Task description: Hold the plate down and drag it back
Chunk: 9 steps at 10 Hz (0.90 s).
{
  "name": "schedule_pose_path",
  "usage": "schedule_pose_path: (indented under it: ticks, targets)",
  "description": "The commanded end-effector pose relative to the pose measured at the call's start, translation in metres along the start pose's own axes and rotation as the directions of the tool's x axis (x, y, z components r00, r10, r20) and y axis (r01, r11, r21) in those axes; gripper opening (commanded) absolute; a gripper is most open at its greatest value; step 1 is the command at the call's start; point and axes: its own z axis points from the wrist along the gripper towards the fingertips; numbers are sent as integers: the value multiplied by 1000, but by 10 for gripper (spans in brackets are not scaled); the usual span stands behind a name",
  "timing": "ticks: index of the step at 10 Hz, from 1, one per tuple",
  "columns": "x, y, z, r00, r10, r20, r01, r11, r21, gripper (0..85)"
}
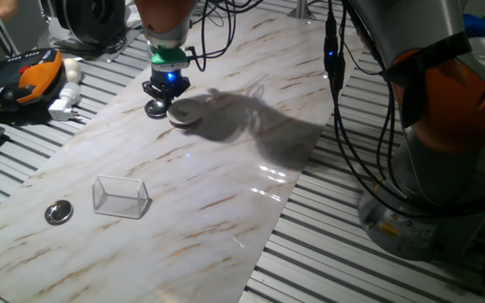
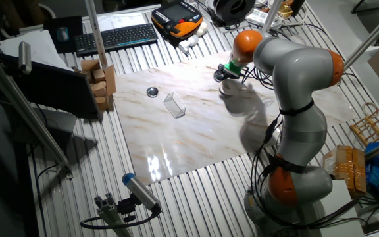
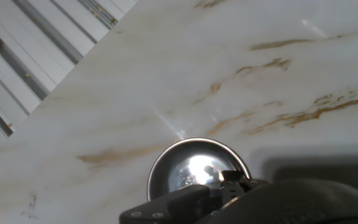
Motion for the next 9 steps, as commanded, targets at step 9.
schedule_pose_path:
  ticks: [9]
  targets:
    - [34, 56, -60, 986, -54, -155, 62, 997, 46, 0]
